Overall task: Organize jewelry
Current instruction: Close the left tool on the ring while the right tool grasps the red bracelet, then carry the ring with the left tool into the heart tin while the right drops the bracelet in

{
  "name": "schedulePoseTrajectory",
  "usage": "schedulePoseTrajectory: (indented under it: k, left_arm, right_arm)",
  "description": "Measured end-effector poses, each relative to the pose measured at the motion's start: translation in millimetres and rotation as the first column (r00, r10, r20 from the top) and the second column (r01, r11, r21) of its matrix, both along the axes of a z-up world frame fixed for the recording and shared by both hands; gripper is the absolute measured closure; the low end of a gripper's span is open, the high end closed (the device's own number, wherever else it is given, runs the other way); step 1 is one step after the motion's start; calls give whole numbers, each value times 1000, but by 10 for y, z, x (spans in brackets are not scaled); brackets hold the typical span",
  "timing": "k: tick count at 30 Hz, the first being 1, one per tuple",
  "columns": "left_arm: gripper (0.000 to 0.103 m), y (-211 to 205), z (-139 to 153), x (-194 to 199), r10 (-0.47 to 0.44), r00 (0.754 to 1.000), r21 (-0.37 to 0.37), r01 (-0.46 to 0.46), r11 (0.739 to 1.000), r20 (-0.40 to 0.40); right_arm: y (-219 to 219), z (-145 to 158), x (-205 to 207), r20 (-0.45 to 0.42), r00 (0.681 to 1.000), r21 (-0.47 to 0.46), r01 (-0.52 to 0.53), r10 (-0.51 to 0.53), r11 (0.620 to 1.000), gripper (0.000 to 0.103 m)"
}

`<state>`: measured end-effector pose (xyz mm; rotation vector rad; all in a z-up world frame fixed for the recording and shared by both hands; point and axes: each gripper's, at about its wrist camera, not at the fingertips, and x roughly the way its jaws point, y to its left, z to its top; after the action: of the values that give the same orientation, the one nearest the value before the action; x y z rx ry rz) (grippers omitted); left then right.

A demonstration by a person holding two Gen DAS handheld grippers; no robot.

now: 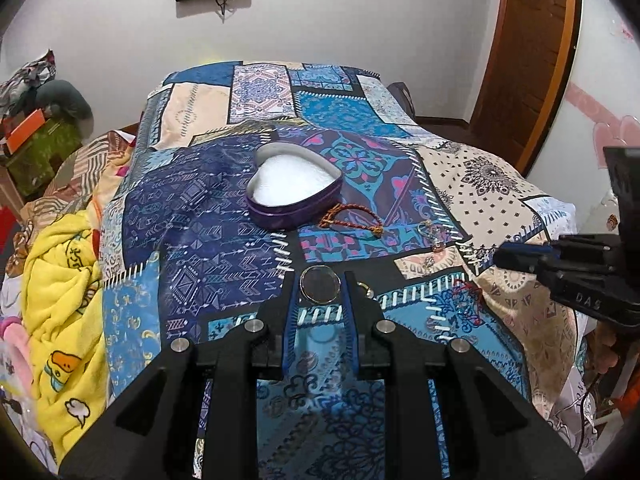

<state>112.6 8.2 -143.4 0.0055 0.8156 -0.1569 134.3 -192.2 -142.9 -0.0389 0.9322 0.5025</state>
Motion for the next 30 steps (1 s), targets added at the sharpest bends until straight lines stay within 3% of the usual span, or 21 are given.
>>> schedulePoseTrajectory:
  k: [2,4,8,13,15,17,22,25,30]
  left_arm:
    - [83,20,-31,-6,6,1000,-4,-6,1000,-10]
    - [83,18,-60,-9,11,1000,-1,-11,1000,-17]
    - [83,28,-106,-32,15,1000,-1,-15,1000,-28]
    - [83,20,-109,-57,17,1000,9,-17,1000,-25]
    - [83,21,-110,-56,18,999,8,-17,1000,-26]
    - [83,12,-107,-65,20,999,7,-19,1000,-25]
    - [83,4,-88,-71,18,1000,0,-18,1000,-20]
    - [83,5,-68,-66,16,1000,3,-16,1000,-12]
    - [83,11,-11,-27,17,1000,5,-17,1000,5]
  right_arm:
    - [32,-106,22,-62,998,-11,-15,14,1000,76]
    - [61,-188,20,-87,996,-20,-25,23,999,66]
    - [168,-366,24,-109,993,-76,-42,34,996,65]
    - [244,-491,32,-111,992,-69,-68,60,995,65]
    - [231,-499,45,-117,992,-50,-61,55,997,68]
    - [214,-494,52,-117,992,-47,-56,50,997,84]
    - [195,-468,30,-116,992,-36,-53,49,998,87]
    - [195,-417,38,-109,992,-23,-61,58,998,96]
    - [195,-198,92,-46,997,-7,-67,67,998,96]
